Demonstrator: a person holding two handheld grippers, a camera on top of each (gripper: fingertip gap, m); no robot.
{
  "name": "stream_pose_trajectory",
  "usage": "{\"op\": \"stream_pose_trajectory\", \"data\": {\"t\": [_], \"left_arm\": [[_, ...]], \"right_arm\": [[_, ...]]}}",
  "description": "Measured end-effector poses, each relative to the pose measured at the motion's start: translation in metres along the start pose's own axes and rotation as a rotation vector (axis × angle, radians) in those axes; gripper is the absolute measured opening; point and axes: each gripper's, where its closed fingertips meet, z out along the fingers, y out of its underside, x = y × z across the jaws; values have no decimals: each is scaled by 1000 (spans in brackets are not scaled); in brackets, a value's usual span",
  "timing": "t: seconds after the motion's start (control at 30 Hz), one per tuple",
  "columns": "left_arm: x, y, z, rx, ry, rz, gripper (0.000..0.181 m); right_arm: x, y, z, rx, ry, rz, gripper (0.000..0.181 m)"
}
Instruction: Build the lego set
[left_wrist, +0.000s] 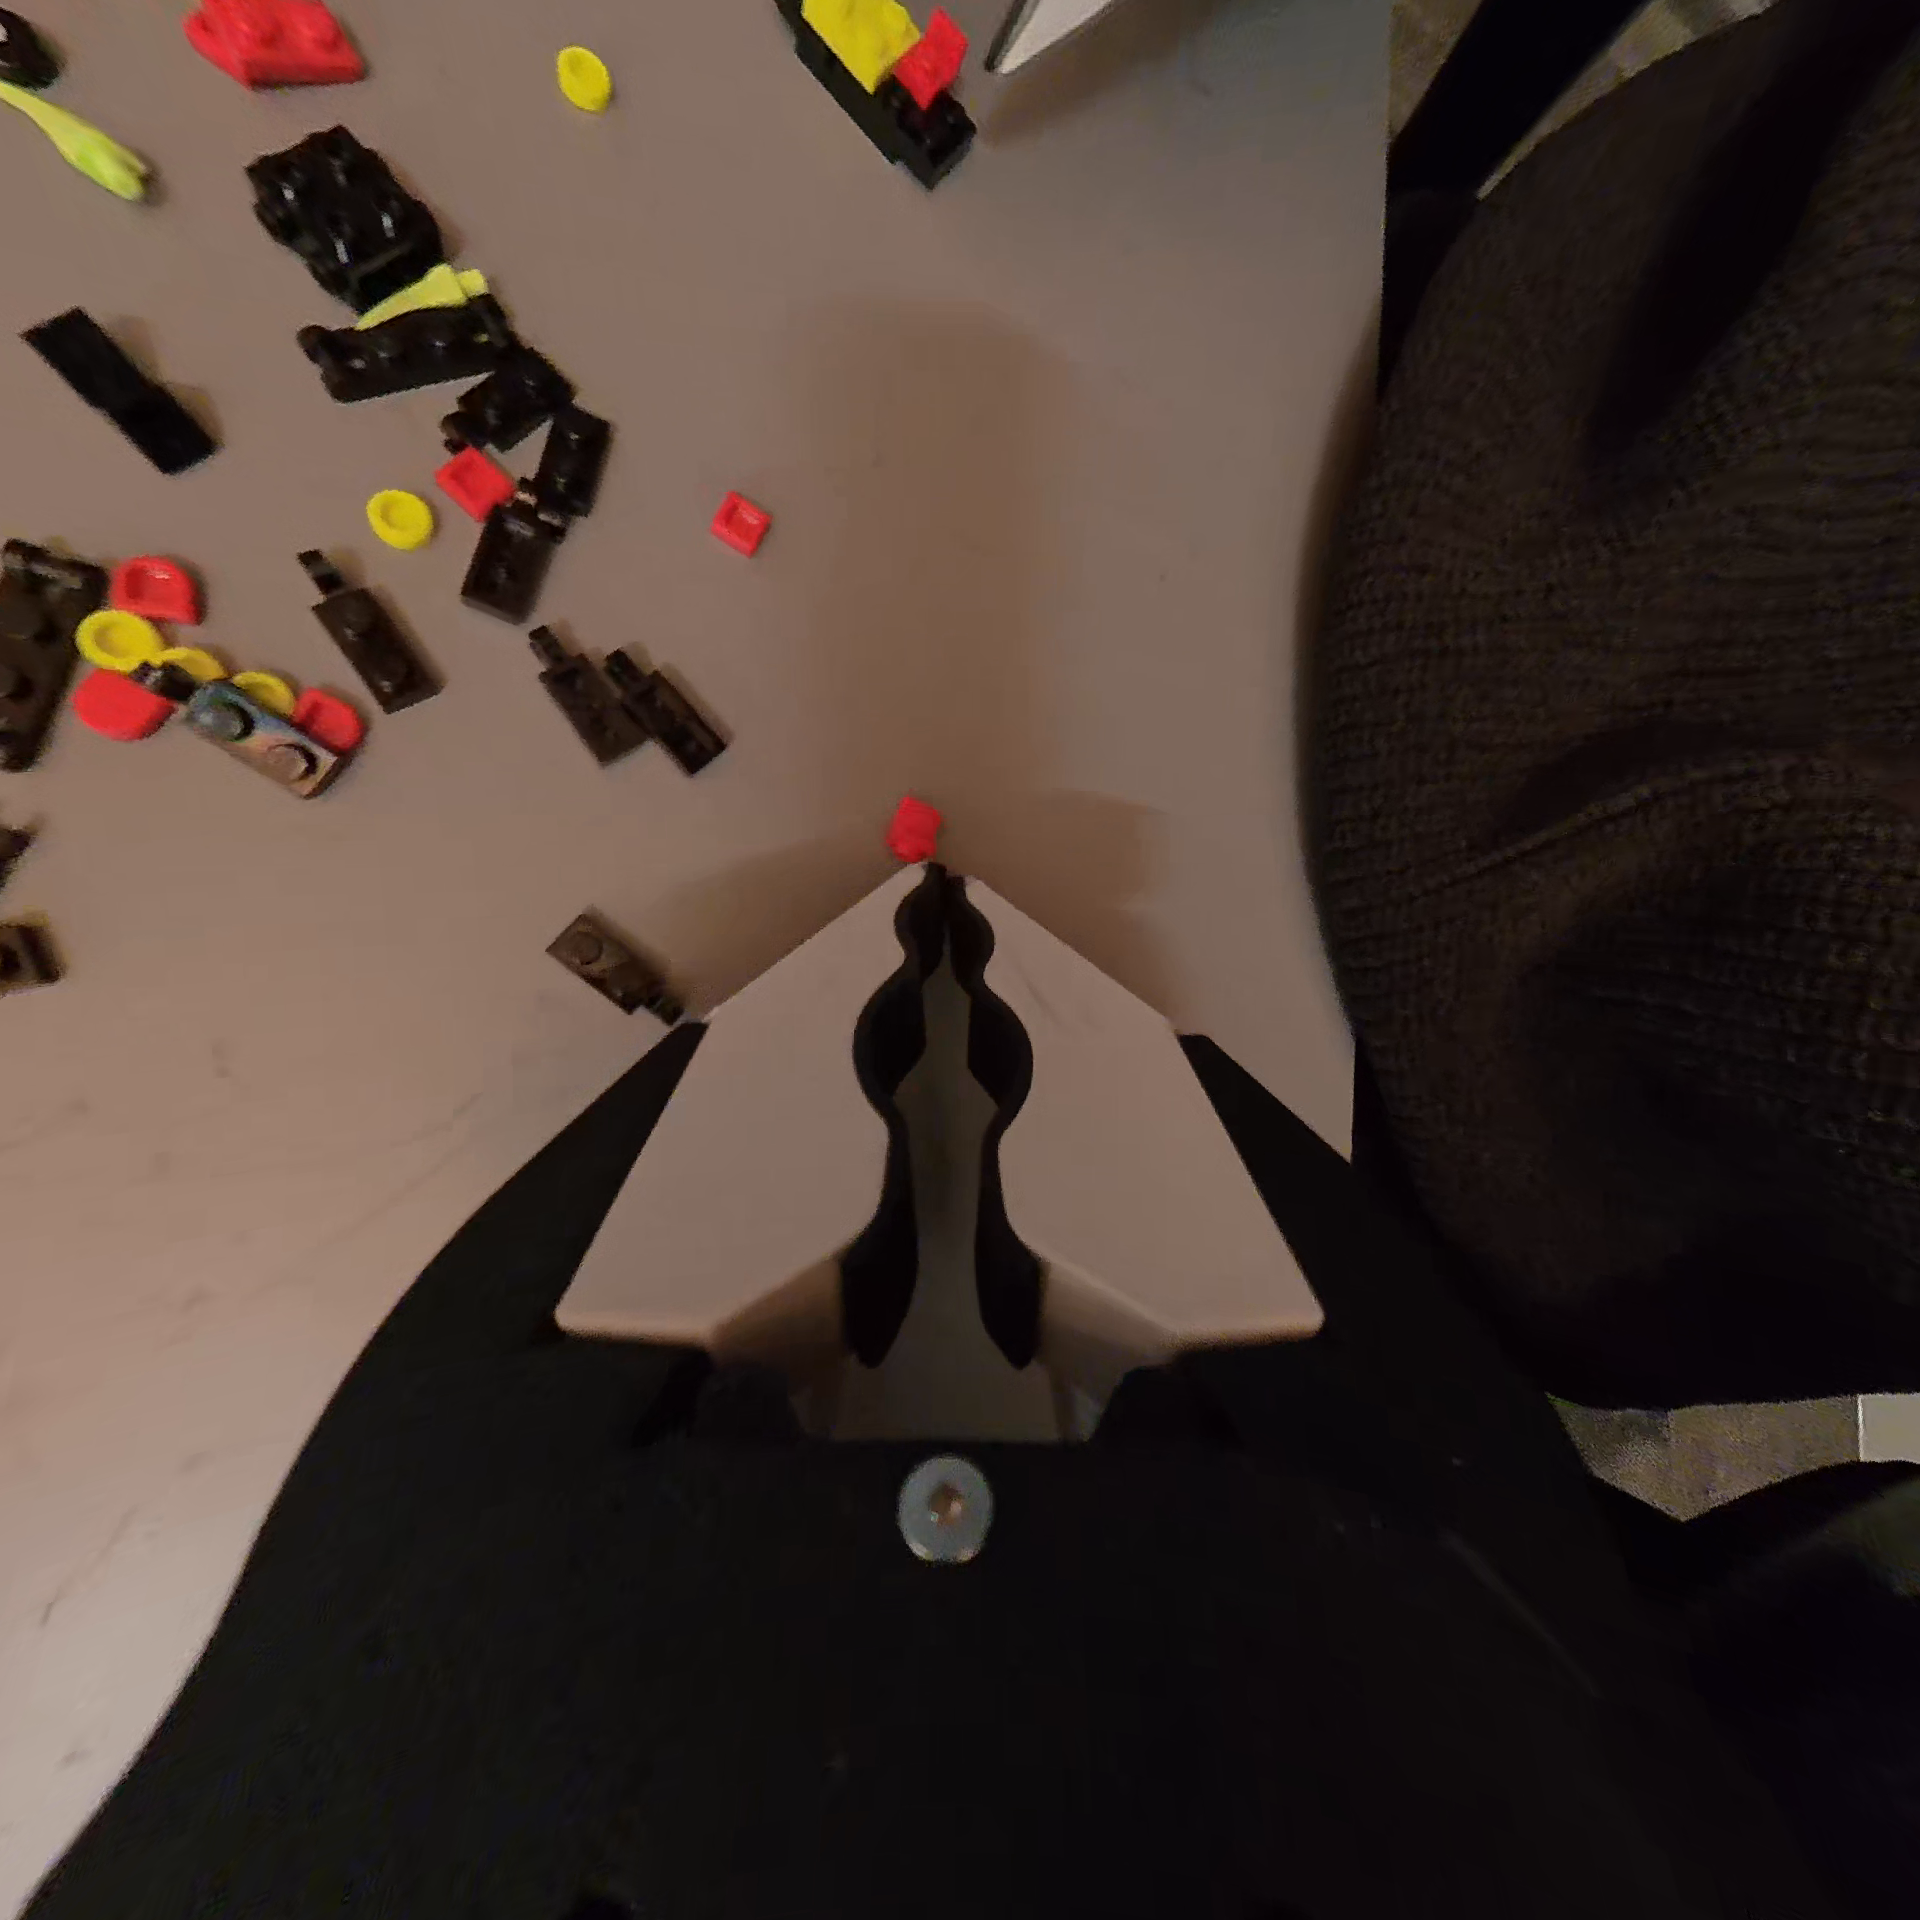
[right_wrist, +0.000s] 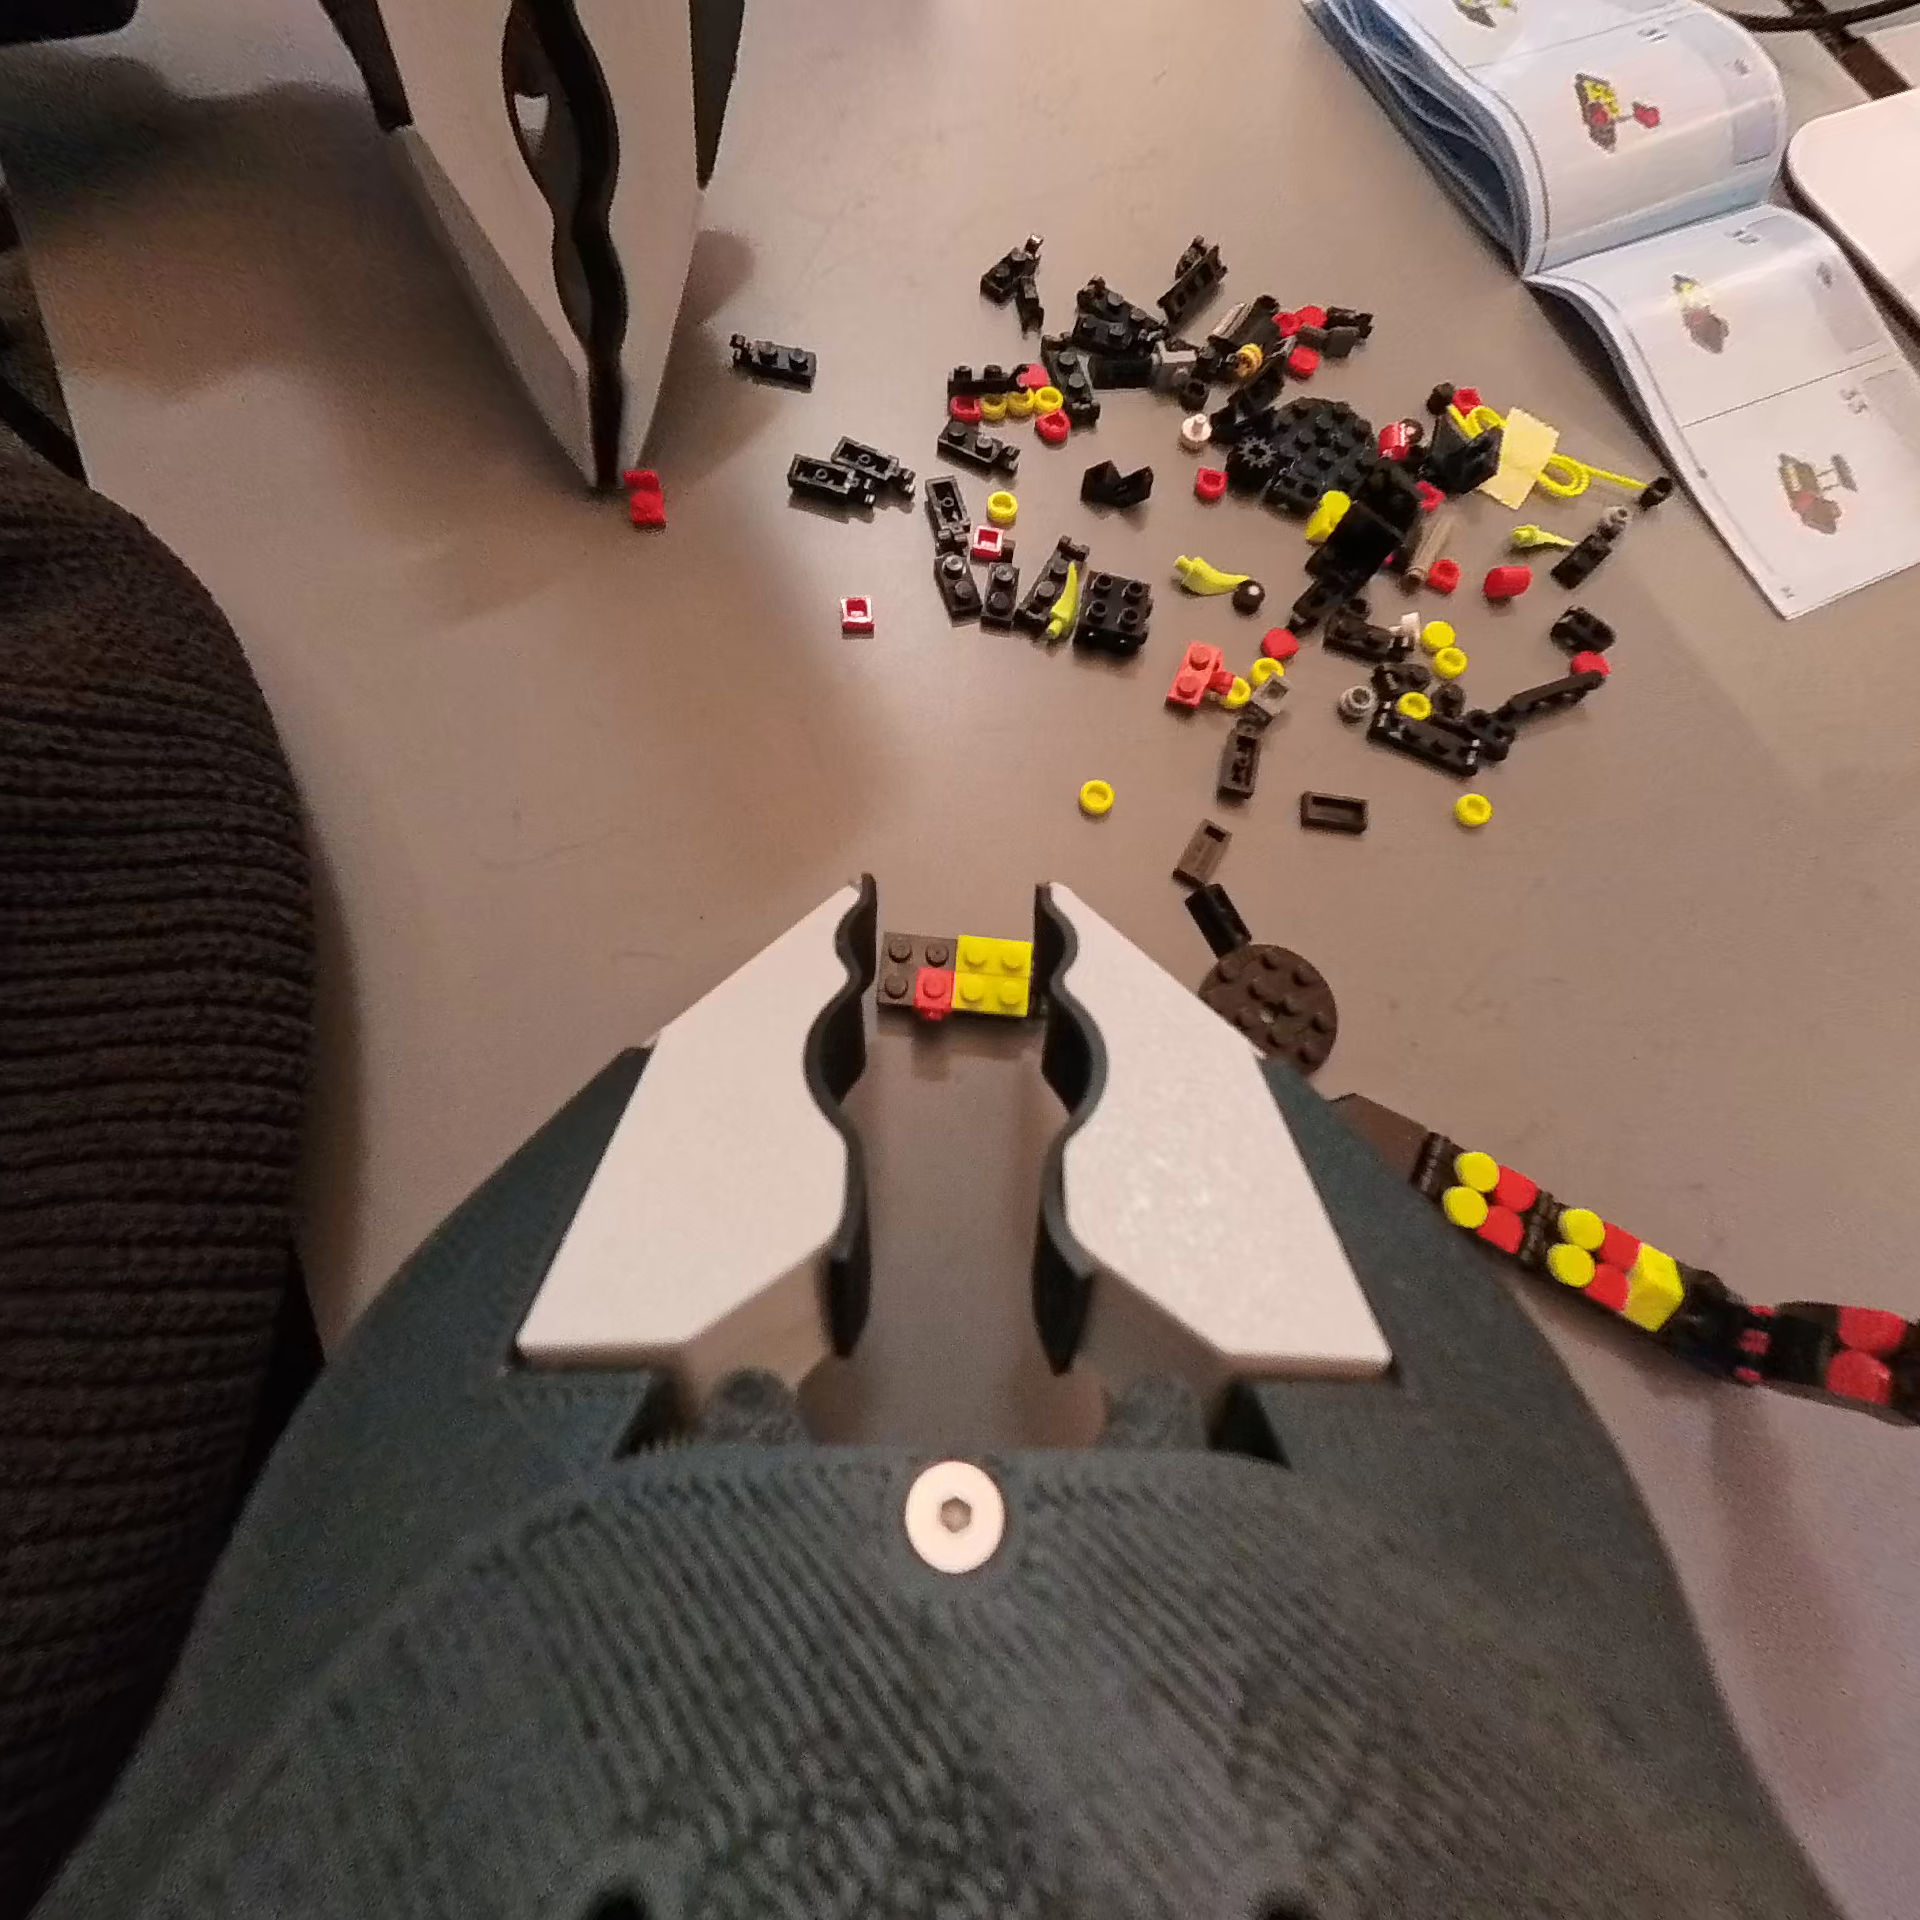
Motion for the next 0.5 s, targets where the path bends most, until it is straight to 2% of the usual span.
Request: {"op": "stream_pose_trajectory", "data": {"t": [0.17, 0.37, 0.5], "left_arm": [[7, -4, 6, -5, 7, 34, 0], [1, -15, -10, 67, -30, 59, 0], [-6, -14, -9, 44, -73, 11, 0]], "right_arm": [[0, 0, 0, -1, 1, -2, 28], [0, 0, 0, -1, 2, -2, 28], [1, 1, 0, -6, 7, -2, 28]]}}
